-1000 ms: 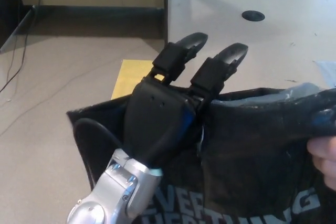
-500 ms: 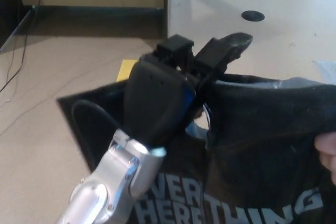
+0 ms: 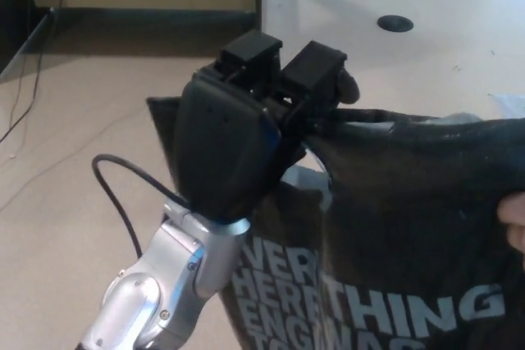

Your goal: A person is holding a plastic bag and the robot extends its left hand to grab the bag by hooking its thumb into the holes at the top and brings its hand down by its side. Then it extends its arm again to hand the plastic bag back to the person.

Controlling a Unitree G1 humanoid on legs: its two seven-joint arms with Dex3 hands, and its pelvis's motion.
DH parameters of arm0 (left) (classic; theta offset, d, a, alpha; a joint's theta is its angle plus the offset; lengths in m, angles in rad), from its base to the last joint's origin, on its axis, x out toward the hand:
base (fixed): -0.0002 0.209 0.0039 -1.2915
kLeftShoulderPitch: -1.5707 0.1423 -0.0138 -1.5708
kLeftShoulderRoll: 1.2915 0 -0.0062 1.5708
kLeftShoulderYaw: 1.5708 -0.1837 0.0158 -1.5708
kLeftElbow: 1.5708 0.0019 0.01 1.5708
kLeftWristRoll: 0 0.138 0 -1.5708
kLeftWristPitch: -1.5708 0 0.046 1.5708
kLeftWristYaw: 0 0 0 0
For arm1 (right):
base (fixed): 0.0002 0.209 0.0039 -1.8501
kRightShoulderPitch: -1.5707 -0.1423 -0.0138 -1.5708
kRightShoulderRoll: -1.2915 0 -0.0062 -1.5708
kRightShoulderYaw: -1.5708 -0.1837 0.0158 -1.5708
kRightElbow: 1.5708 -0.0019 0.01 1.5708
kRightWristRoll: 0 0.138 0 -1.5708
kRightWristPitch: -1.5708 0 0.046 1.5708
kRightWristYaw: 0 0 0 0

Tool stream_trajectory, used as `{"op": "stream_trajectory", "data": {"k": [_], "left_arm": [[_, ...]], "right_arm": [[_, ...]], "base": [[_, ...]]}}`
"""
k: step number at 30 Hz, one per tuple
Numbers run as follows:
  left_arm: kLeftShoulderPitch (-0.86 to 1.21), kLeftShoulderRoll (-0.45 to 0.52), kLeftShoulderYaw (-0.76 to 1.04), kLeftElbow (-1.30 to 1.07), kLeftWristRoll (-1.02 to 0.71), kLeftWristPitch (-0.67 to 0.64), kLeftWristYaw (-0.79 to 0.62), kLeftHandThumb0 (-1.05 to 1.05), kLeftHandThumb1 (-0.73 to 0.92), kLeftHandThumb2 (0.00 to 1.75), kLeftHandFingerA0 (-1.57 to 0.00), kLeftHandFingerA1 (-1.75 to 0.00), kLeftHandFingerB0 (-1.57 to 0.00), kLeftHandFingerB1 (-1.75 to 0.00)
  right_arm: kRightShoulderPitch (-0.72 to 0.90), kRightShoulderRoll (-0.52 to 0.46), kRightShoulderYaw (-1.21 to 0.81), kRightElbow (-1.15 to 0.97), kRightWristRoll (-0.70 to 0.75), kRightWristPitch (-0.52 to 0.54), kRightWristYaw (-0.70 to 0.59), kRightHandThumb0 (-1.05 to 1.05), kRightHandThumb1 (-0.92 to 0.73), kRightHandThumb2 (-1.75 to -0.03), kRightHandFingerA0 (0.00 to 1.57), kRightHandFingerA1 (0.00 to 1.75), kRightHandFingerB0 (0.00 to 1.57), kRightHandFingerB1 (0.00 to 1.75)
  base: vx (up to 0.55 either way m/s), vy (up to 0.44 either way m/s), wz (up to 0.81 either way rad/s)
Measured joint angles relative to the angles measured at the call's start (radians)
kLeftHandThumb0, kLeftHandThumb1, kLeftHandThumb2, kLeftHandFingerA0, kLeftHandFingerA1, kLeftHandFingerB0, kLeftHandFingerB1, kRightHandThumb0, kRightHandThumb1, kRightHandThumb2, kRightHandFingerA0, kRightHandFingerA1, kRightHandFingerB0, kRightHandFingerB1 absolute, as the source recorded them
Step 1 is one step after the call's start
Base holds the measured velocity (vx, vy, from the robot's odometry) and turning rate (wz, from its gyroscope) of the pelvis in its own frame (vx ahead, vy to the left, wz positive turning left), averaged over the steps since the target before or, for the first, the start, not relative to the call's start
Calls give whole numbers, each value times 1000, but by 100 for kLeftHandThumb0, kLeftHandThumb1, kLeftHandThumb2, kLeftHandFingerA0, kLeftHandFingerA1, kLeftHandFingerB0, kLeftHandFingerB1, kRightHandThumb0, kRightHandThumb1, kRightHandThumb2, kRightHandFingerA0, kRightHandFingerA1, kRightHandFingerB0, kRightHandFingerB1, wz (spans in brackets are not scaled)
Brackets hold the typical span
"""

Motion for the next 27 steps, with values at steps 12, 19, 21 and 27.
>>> {"op": "stream_trajectory", "data": {"k": [12, 19, 21, 27], "left_arm": [[33, 71, 116, -59, -67, -34, 2, -9, 56, 106, -122, -134, -77, -105], [24, 152, 227, -59, -140, -74, 2, -7, 66, 89, -91, -170, -70, -131], [23, 174, 253, -60, -156, -83, 2, -6, 57, 108, -121, -136, -82, -110], [54, 262, 362, -83, -207, -121, 2, -5, 64, 97, -94, -174, -78, -133]], "right_arm": [[32, 0, -1, -1, 1, -9, 1, -31, -69, -61, 79, 51, 64, 44], [29, 0, -1, -1, 1, -9, 1, -29, -68, -60, 80, 52, 65, 46], [25, 0, -1, -1, 1, -9, 0, -29, -68, -60, 80, 52, 64, 46], [17, 1, 0, -1, 1, -12, 0, -30, -69, -61, 78, 51, 65, 46]], "base": [[0, 0, 0], [0, 0, 0], [0, 0, 0], [0, 0, 0]]}}
